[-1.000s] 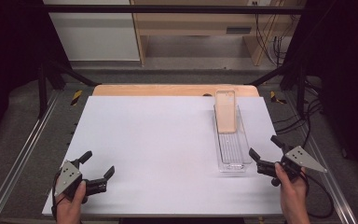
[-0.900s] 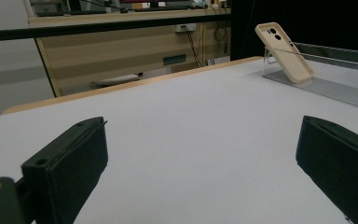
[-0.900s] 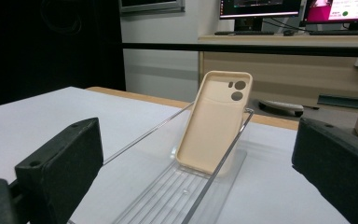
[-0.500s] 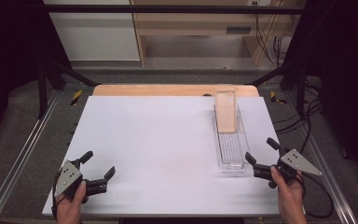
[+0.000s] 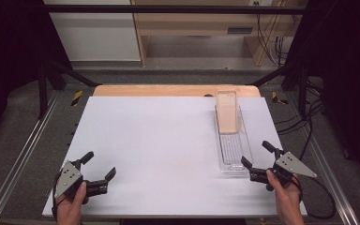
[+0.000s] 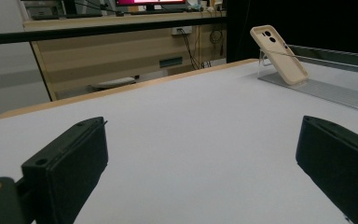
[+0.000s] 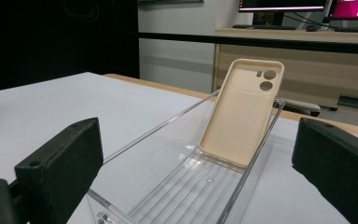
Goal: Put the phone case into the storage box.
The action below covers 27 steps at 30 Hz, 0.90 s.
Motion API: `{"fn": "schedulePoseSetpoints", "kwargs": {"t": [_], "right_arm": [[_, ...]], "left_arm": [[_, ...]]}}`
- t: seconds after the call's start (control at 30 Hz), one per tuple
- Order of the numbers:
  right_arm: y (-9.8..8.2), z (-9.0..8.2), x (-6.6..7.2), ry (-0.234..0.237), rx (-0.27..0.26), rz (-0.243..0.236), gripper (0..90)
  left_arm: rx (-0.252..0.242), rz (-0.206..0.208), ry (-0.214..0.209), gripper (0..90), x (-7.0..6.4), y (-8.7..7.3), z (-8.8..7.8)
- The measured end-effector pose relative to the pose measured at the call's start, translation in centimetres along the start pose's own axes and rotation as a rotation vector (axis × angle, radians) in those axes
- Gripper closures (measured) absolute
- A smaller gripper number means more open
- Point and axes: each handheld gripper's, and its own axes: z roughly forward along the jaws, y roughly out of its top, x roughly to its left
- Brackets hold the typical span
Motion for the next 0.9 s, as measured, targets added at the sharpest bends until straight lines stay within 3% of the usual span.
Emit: {"fn": "schedulePoseSetpoints", "kwargs": {"t": [0.57,0.9], "right_arm": [[-0.4,0.9,0.7,0.026,0.01,0.036,2.3],[-0.5,2.2,0.5,-0.006,0.048,0.09,2.8]], "left_arm": [[0.0,0.008,-0.01,2.2,-0.1,0.0,0.1],[0.003,0.012,-0.015,2.2,-0.1,0.0,0.2]]}}
